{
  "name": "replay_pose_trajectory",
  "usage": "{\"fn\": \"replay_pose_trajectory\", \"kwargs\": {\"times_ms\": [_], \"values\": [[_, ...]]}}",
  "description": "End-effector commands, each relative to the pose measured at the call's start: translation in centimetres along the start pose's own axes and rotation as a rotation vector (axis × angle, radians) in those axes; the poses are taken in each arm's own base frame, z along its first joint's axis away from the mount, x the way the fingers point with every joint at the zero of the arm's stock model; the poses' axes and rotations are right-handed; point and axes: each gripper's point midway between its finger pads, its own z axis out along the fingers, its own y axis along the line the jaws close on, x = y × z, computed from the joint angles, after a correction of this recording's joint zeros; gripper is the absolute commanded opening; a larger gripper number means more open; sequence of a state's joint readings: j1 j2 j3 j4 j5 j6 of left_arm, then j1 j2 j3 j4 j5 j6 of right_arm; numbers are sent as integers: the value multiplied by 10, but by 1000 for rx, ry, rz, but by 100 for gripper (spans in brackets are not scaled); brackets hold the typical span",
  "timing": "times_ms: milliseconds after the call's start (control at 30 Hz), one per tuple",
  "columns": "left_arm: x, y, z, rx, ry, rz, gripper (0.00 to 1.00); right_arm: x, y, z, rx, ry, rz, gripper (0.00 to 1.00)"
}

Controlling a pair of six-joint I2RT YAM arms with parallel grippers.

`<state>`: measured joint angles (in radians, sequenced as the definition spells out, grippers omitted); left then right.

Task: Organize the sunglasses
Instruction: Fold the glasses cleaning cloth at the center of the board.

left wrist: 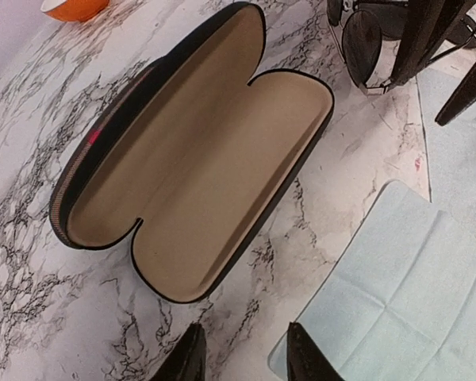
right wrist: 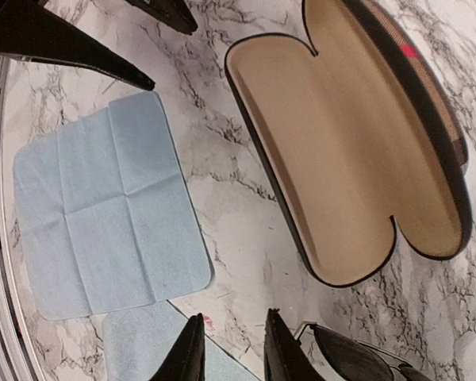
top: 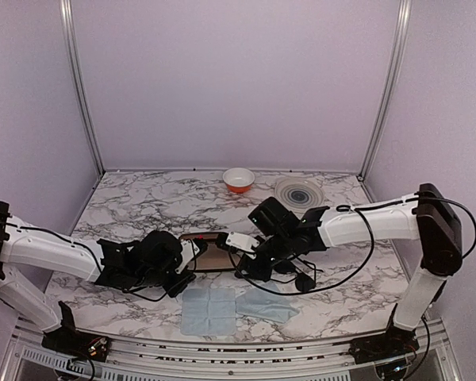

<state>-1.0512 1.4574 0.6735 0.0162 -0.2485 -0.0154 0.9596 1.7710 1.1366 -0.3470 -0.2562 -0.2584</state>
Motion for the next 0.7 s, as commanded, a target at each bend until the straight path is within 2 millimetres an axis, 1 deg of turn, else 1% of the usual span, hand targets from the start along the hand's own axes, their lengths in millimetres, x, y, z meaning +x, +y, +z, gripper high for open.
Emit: {"fn": "replay_pose_trajectory", "kwargs": {"times_ms": [0, 100, 200, 300, 367, 400, 467, 567, 667], "values": [[-2, 7, -27, 4, -57, -2, 35, -16, 9, -27, 22, -106, -18, 28], [-2, -1, -41, 57, -122, 2, 40, -12, 33, -35, -6, -156, -88, 29], [0, -12, -52, 79, -179, 39, 44, -1, 70, -42, -50, -213, -232, 30], [6, -23, -57, 103, -213, 81, 45, 8, 103, -47, -79, -288, -376, 31], [8, -30, -62, 123, -230, 99, 45, 12, 118, -49, -95, -322, -442, 32], [10, -36, -64, 149, -237, 112, 46, 13, 124, -49, -104, -333, -465, 32], [17, -53, -71, 234, -248, 157, 45, 16, 131, -45, -124, -324, -482, 32], [22, -77, -79, 318, -284, 249, 46, 24, 137, -32, -153, -267, -503, 32], [25, -85, -80, 338, -283, 288, 46, 29, 146, -18, -178, -221, -543, 30]]}}
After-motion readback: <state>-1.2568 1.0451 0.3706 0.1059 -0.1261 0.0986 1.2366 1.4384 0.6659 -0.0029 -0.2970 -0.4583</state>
